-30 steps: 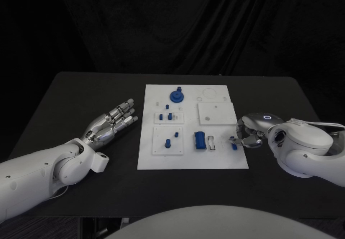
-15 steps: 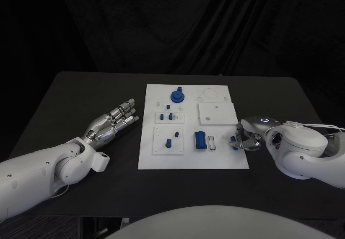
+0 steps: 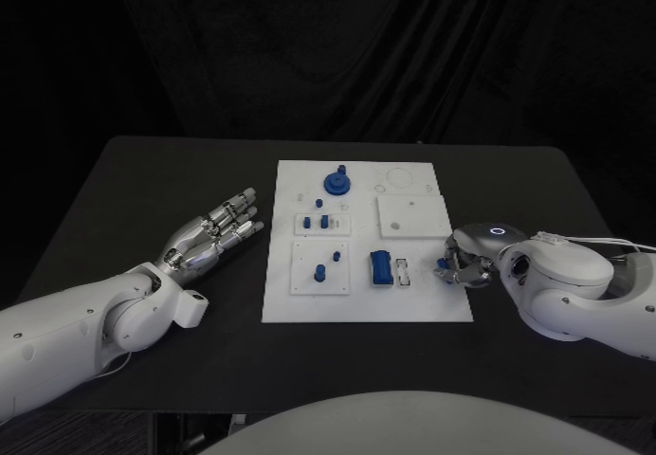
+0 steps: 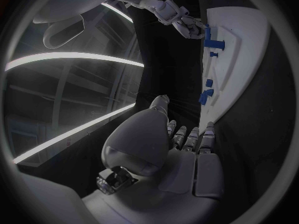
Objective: Assemble the parts on the task board
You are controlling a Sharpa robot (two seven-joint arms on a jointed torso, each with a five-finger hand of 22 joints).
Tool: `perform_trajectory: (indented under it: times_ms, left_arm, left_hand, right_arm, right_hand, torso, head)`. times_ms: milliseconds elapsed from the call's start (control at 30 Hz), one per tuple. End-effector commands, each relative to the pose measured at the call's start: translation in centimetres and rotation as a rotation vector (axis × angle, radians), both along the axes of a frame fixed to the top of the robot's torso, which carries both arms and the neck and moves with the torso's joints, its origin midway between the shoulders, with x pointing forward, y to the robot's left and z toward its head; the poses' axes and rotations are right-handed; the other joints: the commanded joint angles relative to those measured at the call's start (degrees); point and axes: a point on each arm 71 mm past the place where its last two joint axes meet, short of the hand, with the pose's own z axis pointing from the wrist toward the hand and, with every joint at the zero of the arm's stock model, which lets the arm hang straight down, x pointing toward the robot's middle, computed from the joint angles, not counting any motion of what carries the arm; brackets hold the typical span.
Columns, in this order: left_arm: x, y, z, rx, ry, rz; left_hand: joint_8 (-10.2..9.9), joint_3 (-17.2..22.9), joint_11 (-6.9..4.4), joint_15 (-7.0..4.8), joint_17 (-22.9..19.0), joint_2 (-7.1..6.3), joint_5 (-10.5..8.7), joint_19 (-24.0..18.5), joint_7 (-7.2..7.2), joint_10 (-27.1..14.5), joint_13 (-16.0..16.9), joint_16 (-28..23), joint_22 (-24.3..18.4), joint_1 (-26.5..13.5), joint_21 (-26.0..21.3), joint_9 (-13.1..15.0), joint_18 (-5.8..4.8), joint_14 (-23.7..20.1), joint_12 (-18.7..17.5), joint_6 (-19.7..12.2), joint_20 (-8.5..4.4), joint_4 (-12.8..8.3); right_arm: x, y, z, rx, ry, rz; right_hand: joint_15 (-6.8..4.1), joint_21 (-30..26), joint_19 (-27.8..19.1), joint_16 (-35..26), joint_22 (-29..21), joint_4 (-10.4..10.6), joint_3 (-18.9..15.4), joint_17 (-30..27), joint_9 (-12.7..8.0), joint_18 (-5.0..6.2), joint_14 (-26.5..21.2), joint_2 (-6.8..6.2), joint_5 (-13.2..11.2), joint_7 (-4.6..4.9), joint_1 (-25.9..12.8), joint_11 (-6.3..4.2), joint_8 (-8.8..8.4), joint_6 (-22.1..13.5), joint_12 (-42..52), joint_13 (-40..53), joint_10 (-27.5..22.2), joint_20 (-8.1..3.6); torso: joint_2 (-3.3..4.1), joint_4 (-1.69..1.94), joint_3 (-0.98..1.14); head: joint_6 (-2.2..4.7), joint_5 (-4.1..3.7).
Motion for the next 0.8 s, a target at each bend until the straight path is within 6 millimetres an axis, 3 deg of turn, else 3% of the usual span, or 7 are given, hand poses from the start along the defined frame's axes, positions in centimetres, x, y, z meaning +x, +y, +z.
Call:
perform_trajectory:
  times_ms: [33,367,800]
  left_arm:
    - [-0.09,-0.15,0.06,-0.022,-0.005,-0.009]
    - [-0.14,-0.03,0.02,-0.021,-0.004,-0.007]
    - [-0.15,-0.12,-0.06,-0.022,-0.003,-0.008]
  left_hand:
    - [0.3,0.1,0.48,0.42,-0.1,0.52,0.19,-0.1,0.32,0.1,0.1,-0.2,0.0,-0.2,0.2,0.1,0.68,0.1,0.3,0.0,0.34,-0.4]
    - [0.3,0.2,0.6,0.45,-0.1,0.6,0.18,-0.1,0.39,0.1,0.1,-0.2,0.1,-0.2,0.2,0.1,0.68,0.1,0.3,0.0,0.37,-0.5]
    - [0.3,0.2,0.72,0.47,-0.1,0.64,0.19,-0.1,0.43,0.1,0.1,-0.2,0.1,-0.2,0.3,0.1,0.67,0.1,0.3,0.0,0.39,-0.5]
  right_arm:
    - [-0.01,0.01,-0.08,0.03,-0.013,-0.006]
    - [-0.16,0.22,0.14,0.152,-0.023,-0.047]
    - [-0.42,0.53,0.86,0.482,0.064,-0.242]
  right_hand:
    - [0.21,0.1,3.3,0.3,13.3,-1.0,0.5,15.1,-0.5,0.03,6.0,0.29,-0.1,-0.21,0.9,-0.08,-0.72,0.9,0.1,15.1,6.0,0.26]
    - [-0.1,0.2,3.4,0.2,13.3,-3.1,2.2,14.7,-2.3,0.02,5.9,1.0,-0.1,-0.57,1.8,-0.43,-3.48,3.5,0.1,15.1,6.0,-0.02]
    - [-0.17,-0.2,3.2,-0.3,13.1,-3.8,2.6,13.8,-2.8,0.11,5.7,0.92,-0.1,-0.6,1.9,-0.49,-4.34,4.0,0.1,15.1,6.0,-0.11]
  torso:
    - [-0.01,0.0,-0.02]
    - [0.01,-0.09,0.01]
    - [-0.01,-0.21,0.12]
  head:
    - [0.0,0.07]
    - [0.0,0.19]
    - [0.0,0.25]
